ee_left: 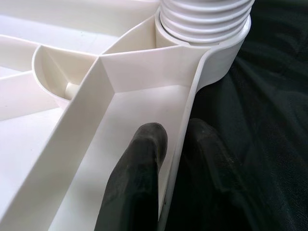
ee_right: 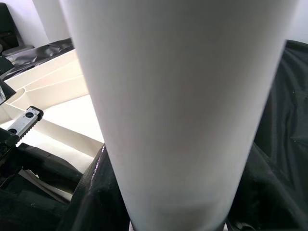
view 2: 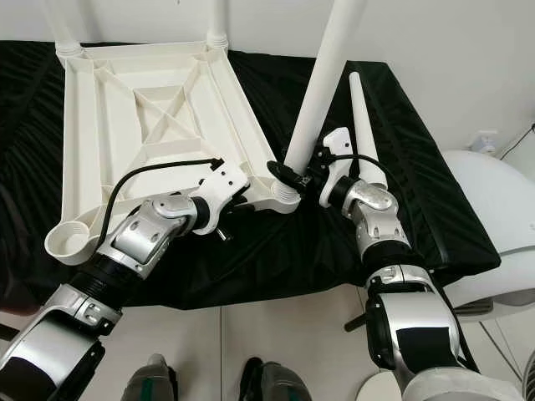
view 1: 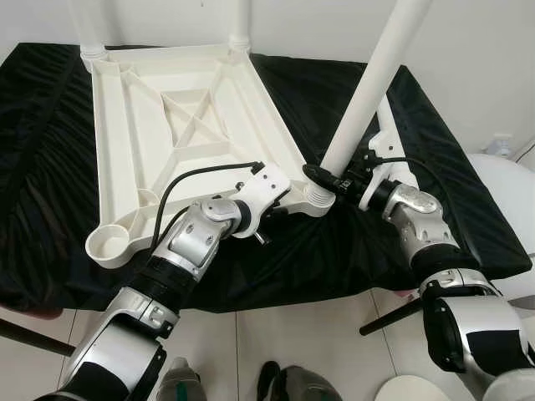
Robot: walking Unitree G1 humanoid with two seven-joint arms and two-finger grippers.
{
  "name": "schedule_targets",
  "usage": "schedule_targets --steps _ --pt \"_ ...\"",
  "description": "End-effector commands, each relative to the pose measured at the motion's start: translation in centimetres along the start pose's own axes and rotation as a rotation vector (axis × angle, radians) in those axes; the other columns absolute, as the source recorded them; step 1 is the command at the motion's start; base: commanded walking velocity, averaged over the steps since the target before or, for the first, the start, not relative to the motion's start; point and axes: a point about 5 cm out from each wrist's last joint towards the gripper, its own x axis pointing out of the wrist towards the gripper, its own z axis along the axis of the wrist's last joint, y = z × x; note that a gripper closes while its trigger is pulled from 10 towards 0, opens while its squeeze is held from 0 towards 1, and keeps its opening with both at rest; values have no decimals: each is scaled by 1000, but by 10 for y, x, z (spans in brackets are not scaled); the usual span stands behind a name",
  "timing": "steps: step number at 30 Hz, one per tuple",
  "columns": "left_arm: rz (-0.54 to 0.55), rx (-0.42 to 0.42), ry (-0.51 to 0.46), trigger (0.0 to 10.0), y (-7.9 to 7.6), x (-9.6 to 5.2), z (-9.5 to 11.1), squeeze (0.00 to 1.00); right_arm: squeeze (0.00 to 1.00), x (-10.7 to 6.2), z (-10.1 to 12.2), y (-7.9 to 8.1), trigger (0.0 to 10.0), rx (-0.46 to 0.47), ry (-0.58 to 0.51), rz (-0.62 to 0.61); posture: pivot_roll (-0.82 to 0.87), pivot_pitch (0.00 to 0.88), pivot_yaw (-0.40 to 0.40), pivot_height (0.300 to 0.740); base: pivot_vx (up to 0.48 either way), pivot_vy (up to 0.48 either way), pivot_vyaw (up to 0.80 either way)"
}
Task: Building children table
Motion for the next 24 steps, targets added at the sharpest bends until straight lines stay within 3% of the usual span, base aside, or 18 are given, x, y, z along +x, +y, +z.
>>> schedule_targets --steps 1,14,24 --pt "14 28 -33 10000 1 -2 9 0 0 -9 -5 -6 10000 19 13 -79 39 49 -95 740 0 0 0" --pt "13 28 -34 10000 0 -2 8 0 0 -3 -9 8 10000 41 -42 -153 40 36 -97 740 0 0 0" --pt "-2 28 -38 10000 -6 1 8 0 0 2 -8 24 10000 43 -85 -332 39 26 -99 740 0 0 0"
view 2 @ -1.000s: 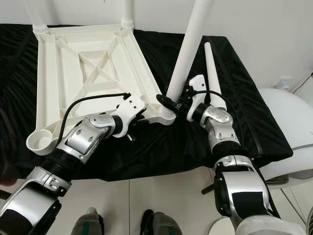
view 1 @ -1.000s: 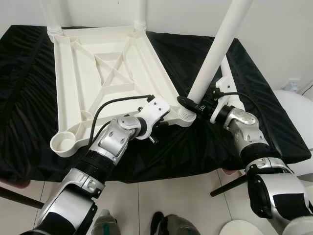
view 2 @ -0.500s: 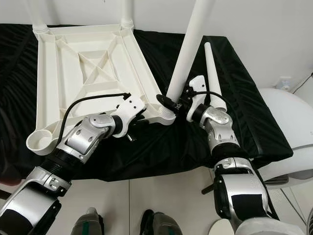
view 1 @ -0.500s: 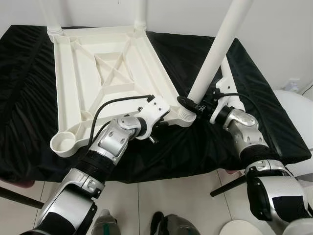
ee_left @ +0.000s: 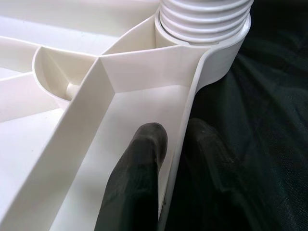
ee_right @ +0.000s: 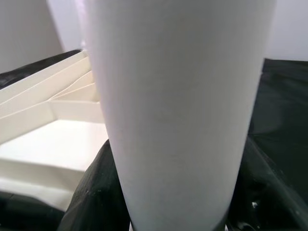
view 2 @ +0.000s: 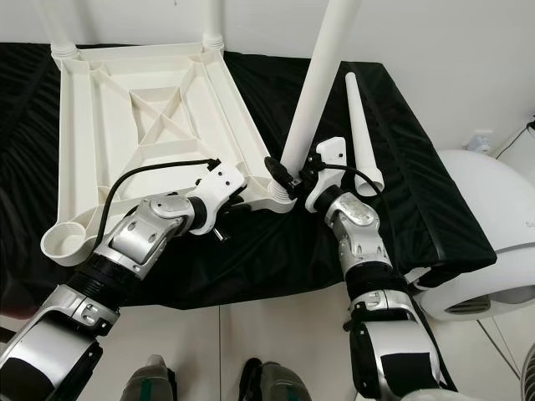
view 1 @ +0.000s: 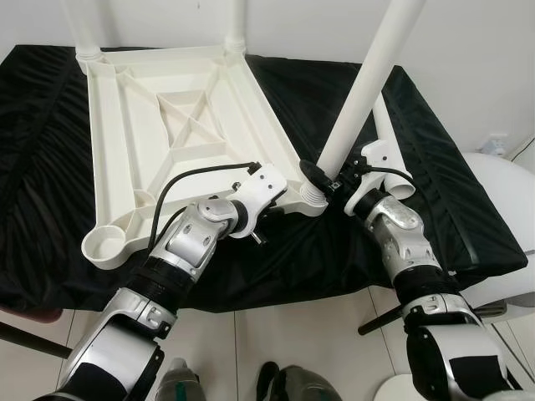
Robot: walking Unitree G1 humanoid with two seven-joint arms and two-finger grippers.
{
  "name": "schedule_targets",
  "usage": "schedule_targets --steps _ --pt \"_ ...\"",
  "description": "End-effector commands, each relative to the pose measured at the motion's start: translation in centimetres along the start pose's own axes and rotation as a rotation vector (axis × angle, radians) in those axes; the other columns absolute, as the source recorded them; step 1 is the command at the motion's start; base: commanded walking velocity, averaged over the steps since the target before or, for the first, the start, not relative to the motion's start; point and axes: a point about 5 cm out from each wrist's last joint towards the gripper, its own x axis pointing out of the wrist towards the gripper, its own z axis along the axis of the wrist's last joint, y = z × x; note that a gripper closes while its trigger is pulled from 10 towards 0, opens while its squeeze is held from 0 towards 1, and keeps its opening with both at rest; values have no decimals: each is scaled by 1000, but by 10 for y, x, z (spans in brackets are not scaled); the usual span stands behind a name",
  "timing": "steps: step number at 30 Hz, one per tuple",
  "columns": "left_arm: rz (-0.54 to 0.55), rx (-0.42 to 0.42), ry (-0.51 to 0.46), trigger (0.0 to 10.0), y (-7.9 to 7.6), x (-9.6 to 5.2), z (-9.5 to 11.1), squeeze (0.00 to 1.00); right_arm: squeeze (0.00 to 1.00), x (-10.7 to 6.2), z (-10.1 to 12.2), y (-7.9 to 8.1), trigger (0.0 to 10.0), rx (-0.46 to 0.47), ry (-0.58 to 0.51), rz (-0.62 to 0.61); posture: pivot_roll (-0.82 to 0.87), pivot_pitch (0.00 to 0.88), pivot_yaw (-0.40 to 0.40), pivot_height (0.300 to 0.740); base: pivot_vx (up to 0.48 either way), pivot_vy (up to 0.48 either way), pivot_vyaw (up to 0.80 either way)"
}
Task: Building children table
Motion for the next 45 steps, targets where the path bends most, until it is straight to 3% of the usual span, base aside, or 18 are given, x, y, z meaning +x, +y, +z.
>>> schedule_targets --steps 1,9,15,19,24,31,35,45 --pt "-14 32 -42 10000 -6 1 10 0 0 -3 -1 -1 10000 2 6 -65 39 25 -100 740 0 0 0" --pt "-18 32 -44 10000 -7 1 10 0 0 -1 -1 22 10000 16 3 -164 40 16 -104 740 0 0 0" --pt "-18 32 -45 10000 -8 1 10 0 0 1 0 28 10000 27 1 -199 41 14 -104 740 0 0 0" --pt "-20 33 -47 10000 -8 1 10 0 0 5 -1 40 10000 52 18 -311 45 13 -105 740 0 0 0" --pt "-19 33 -47 10000 -8 1 10 0 0 5 -1 43 10000 54 23 -354 45 11 -104 740 0 0 0" --pt "-20 36 -50 10000 -8 0 11 0 0 5 -3 54 10000 63 54 -565 45 10 -103 740 0 0 0" --pt "-21 36 -51 10000 -8 1 11 0 0 9 0 63 10000 63 45 -540 46 16 -102 740 0 0 0" --pt "-15 34 -54 10000 -6 0 12 0 0 5 -1 52 10000 44 53 -562 45 25 -96 740 0 0 0"
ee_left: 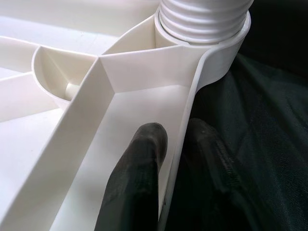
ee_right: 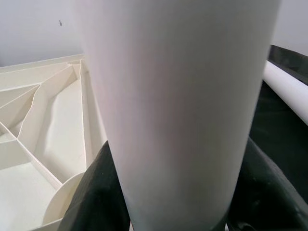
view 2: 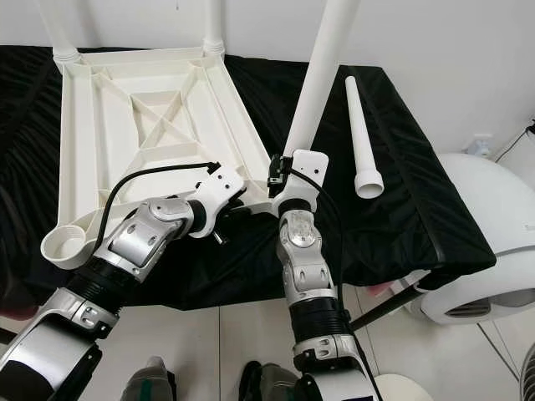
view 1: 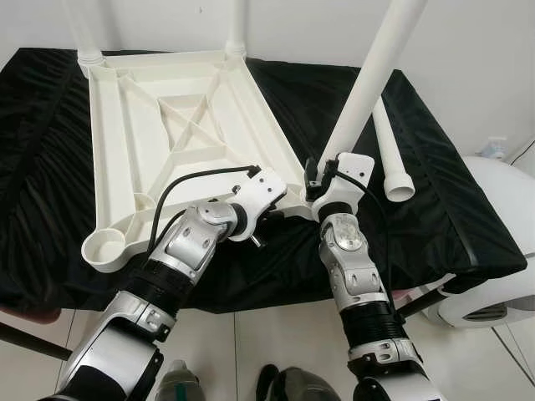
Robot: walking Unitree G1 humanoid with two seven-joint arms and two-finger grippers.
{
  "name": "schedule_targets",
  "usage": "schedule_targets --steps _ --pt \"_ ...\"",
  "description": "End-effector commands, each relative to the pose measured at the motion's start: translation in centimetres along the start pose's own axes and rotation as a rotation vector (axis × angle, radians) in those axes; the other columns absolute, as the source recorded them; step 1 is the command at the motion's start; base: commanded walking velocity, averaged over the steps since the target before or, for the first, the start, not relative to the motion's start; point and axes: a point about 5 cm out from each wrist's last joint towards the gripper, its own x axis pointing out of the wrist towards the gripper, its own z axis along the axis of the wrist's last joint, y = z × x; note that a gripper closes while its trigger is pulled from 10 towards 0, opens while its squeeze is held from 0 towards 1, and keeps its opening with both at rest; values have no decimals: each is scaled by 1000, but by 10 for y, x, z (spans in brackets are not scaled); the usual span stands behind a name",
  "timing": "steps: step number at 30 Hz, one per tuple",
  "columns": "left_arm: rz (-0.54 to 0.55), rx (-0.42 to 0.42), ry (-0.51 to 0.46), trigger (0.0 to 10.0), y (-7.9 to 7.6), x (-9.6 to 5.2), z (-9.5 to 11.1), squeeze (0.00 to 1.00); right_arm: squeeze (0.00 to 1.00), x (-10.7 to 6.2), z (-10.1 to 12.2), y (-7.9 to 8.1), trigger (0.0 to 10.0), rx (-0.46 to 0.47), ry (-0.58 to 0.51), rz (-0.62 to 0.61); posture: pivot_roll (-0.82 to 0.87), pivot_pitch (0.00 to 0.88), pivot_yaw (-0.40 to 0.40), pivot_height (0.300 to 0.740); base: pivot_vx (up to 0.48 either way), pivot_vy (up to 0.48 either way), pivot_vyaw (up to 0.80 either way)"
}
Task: Building children table
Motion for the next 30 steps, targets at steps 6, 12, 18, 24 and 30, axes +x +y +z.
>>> schedule_targets --steps 6,12,18,24,30 --pt "-10 35 -59 10000 -3 0 16 0 1000 -4 -3 1 10000 41 19 60 41 28 -90 740 0 0 0" --pt "-12 34 -62 10000 -3 0 16 0 1000 -5 -3 -1 10000 65 16 139 36 30 -86 740 0 0 0" --pt "-9 34 -65 10000 -1 0 17 0 1000 -6 -5 -13 10000 51 20 228 34 27 -86 740 0 0 0" --pt "-4 34 -65 10000 0 0 18 0 0 -4 -4 -30 10000 30 9 283 32 26 -87 740 0 0 0" --pt "-3 35 -65 10000 1 0 18 0 0 -3 -5 -41 10000 24 13 379 33 26 -85 740 0 0 0"
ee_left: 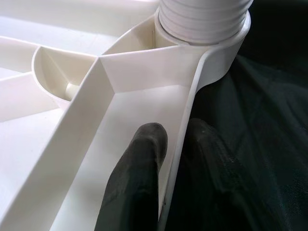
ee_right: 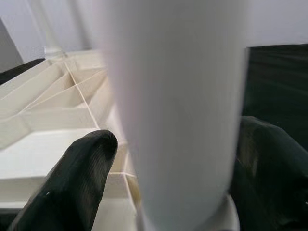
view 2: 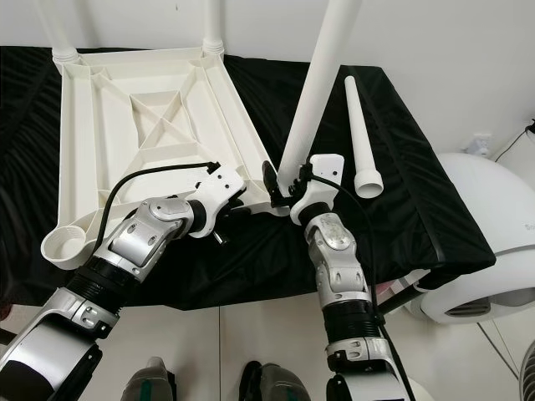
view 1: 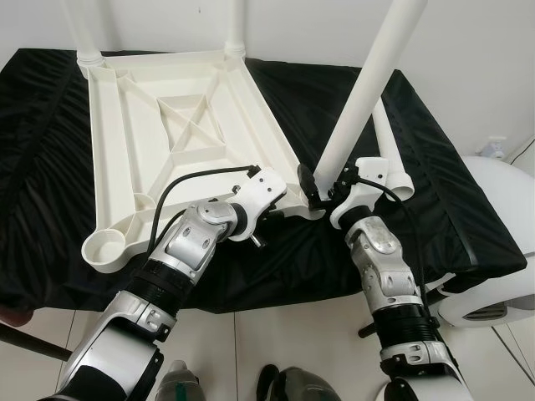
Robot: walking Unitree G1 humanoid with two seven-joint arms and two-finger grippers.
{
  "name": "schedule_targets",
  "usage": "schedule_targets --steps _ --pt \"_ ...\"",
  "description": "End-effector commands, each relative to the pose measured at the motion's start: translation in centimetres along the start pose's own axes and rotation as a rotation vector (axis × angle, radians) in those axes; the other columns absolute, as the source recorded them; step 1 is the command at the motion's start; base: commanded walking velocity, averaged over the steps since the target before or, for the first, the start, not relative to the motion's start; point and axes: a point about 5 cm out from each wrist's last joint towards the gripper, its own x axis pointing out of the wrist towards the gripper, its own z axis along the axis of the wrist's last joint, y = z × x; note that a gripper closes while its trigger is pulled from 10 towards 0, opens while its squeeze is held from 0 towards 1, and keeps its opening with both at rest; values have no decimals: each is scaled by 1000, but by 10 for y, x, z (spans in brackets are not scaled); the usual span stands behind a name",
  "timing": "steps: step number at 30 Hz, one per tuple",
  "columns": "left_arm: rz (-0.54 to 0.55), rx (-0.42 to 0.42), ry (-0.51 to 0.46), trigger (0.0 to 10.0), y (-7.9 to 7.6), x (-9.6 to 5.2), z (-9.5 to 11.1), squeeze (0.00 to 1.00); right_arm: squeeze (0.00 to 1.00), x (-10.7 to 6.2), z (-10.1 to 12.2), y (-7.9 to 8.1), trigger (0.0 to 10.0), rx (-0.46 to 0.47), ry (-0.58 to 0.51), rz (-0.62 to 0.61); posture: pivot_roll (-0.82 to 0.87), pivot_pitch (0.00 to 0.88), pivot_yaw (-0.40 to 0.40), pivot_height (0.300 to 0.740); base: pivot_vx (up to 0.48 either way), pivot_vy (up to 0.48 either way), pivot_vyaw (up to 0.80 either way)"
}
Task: Building children table
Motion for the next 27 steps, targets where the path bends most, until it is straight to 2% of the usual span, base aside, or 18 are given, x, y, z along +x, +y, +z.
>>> schedule_targets --steps 1,3,9,16,25,26,27 --pt "-3 37 -64 10000 0 0 17 0 0 -1 -2 -8 10000 3 9 35 33 25 -85 740 0 0 0" --pt "-3 39 -62 10000 1 0 17 0 0 -1 -2 -16 10000 -1 31 140 34 23 -83 740 0 0 0" --pt "-5 42 -63 10000 1 0 18 0 0 -1 -4 -26 10000 -26 63 236 37 19 -80 740 0 0 0" --pt "-6 44 -62 10000 1 0 18 0 0 2 -8 -36 10000 -51 95 266 42 16 -79 740 0 0 0" --pt "-19 42 -59 10000 -2 -1 16 0 0 9 -7 -40 10000 -66 95 303 49 10 -79 740 0 0 0" --pt "-21 40 -59 10000 -2 -1 15 1000 0 10 -6 -41 10000 -66 93 309 50 8 -80 740 0 0 0" --pt "-14 45 -53 10000 -2 -1 15 1000 0 11 -6 -41 10000 -66 90 314 51 6 -80 740 0 0 0"
